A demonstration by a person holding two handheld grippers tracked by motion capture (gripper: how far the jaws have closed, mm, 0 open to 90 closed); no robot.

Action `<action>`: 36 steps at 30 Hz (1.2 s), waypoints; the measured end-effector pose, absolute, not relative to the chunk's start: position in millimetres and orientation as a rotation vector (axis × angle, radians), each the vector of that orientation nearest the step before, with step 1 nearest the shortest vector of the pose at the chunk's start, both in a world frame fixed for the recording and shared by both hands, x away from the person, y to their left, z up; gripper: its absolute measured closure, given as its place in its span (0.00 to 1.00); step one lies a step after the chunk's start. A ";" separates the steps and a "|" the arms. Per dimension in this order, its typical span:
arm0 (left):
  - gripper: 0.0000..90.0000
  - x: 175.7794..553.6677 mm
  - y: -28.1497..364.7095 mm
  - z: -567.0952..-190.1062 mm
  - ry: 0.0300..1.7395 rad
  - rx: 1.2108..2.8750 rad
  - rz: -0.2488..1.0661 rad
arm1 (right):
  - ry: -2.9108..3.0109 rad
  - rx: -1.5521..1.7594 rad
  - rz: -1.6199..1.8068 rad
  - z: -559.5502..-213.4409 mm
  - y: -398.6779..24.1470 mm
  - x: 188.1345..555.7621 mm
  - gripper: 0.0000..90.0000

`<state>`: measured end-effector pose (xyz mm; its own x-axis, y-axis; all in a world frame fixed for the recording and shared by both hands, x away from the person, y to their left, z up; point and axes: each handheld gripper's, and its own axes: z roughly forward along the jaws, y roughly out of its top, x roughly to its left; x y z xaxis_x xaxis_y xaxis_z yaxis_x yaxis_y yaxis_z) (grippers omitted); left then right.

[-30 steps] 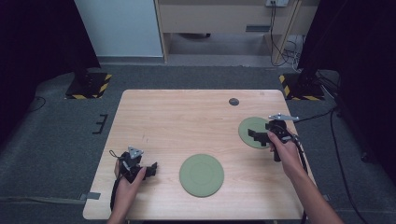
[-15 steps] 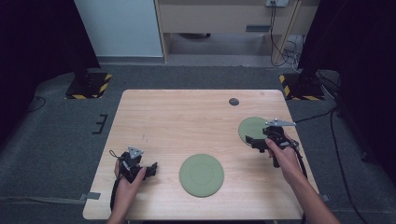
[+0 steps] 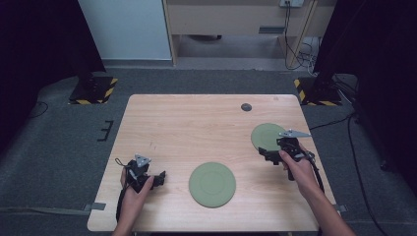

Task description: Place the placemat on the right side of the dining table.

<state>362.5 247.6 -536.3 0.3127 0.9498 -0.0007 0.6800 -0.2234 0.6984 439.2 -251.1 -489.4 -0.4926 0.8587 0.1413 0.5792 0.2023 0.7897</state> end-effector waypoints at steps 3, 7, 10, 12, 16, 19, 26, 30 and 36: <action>0.00 362.6 247.4 -536.5 1.436 1.988 0.584 | 2.157 1.350 1.178 -490.7 -251.5 438.1 0.08; 0.00 362.6 247.4 -536.5 1.436 1.988 0.584 | 2.163 1.344 1.166 -492.9 -252.7 436.0 0.08; 0.00 362.6 247.4 -536.5 1.436 1.988 0.584 | 2.164 1.348 1.163 -494.1 -254.1 433.5 0.08; 0.00 362.6 247.4 -536.5 1.436 1.988 0.583 | 2.165 1.346 1.162 -495.0 -255.0 431.6 0.08; 0.00 362.6 247.4 -536.4 1.436 1.988 0.583 | 2.175 1.328 1.150 -496.1 -256.4 428.0 0.08; 0.00 362.6 247.4 -536.4 1.436 1.988 0.583 | 2.182 1.320 1.145 -496.9 -256.6 424.0 0.08; 0.00 362.6 247.4 -536.4 1.436 1.988 0.582 | 2.199 1.310 1.132 -501.1 -257.5 413.9 0.08; 0.00 362.6 247.4 -536.5 1.436 1.988 0.583 | 2.214 1.299 1.110 -504.0 -255.9 408.2 0.08; 0.00 362.6 247.4 -536.4 1.436 1.988 0.582 | 2.226 1.291 1.102 -509.5 -254.3 402.5 0.08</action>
<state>362.6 247.4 -536.4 0.3150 0.9491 -0.0008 0.6802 -0.2252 0.6976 402.5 -254.3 -509.5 -0.5288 0.8444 0.0857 0.5804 0.2860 0.7625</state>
